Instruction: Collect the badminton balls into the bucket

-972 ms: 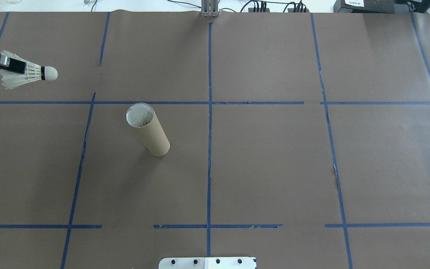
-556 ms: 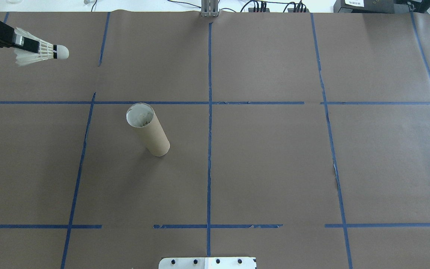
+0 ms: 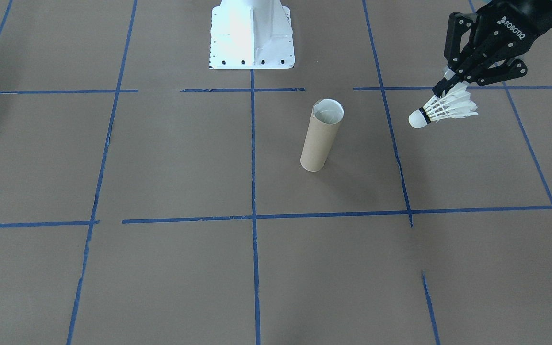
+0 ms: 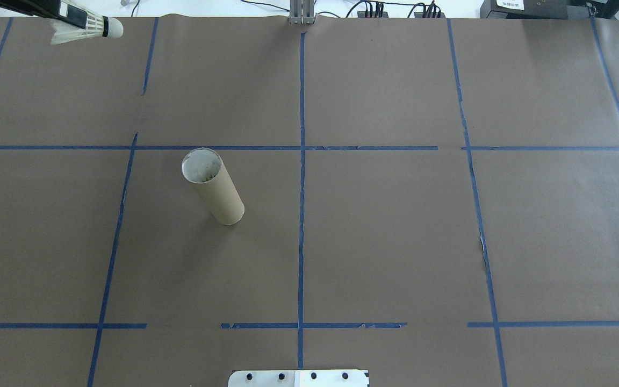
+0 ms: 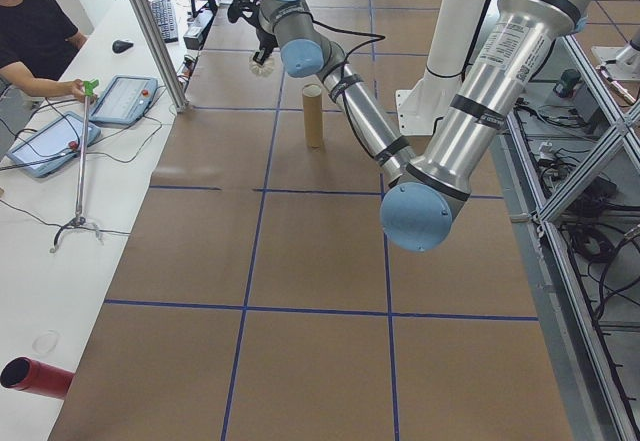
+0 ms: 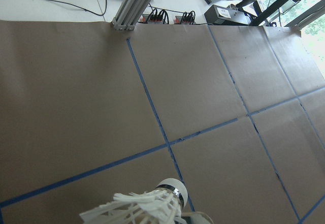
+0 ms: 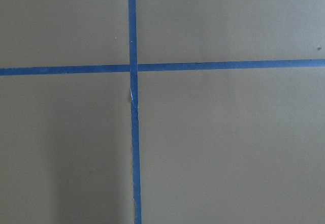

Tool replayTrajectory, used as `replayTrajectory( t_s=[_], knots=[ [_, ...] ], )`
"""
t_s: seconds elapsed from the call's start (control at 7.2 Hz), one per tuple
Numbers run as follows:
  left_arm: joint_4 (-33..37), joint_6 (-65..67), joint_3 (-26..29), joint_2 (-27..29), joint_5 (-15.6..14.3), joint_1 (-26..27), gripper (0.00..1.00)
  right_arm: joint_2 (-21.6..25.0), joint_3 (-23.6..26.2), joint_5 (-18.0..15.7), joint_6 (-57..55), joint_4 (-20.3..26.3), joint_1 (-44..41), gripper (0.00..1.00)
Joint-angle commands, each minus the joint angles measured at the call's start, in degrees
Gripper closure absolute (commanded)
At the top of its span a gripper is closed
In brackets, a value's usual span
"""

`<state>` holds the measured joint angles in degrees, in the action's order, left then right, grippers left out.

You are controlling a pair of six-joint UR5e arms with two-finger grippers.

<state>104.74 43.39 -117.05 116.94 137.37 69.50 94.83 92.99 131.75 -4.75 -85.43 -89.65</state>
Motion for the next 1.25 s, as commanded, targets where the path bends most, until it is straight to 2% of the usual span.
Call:
replayTrajectory(
  t_s=[0.0,0.14,0.28,0.42,0.56,0.69,0.83,1.11],
  knots=[
    [-19.02,-6.27,-5.88,6.06,-5.76,-0.07,1.0,0.0,0.0,-0.09,0.0,0.0,0.0,0.0],
    [-29.31,-8.04,-9.39,8.71,-9.89,-2.42,1.0,0.0,0.0,0.0,0.0,0.0,0.0,0.0],
    [-34.03,-8.15,-11.43,8.91,-12.19,-4.61,1.0,0.0,0.0,0.0,0.0,0.0,0.0,0.0],
    [-36.51,-8.06,-11.89,9.52,-12.39,-6.29,1.0,0.0,0.0,0.0,0.0,0.0,0.0,0.0],
    [-42.97,-8.06,-13.72,10.57,-15.61,-9.0,1.0,0.0,0.0,0.0,0.0,0.0,0.0,0.0],
    [-53.74,-7.97,-14.0,15.63,-20.16,-13.21,1.0,0.0,0.0,0.0,0.0,0.0,0.0,0.0],
    [-61.42,-7.28,-12.96,21.08,-22.82,-16.9,1.0,0.0,0.0,0.0,0.0,0.0,0.0,0.0],
    [-66.92,-5.17,-10.06,26.12,-23.11,-19.74,1.0,0.0,0.0,0.0,0.0,0.0,0.0,0.0]
  ],
)
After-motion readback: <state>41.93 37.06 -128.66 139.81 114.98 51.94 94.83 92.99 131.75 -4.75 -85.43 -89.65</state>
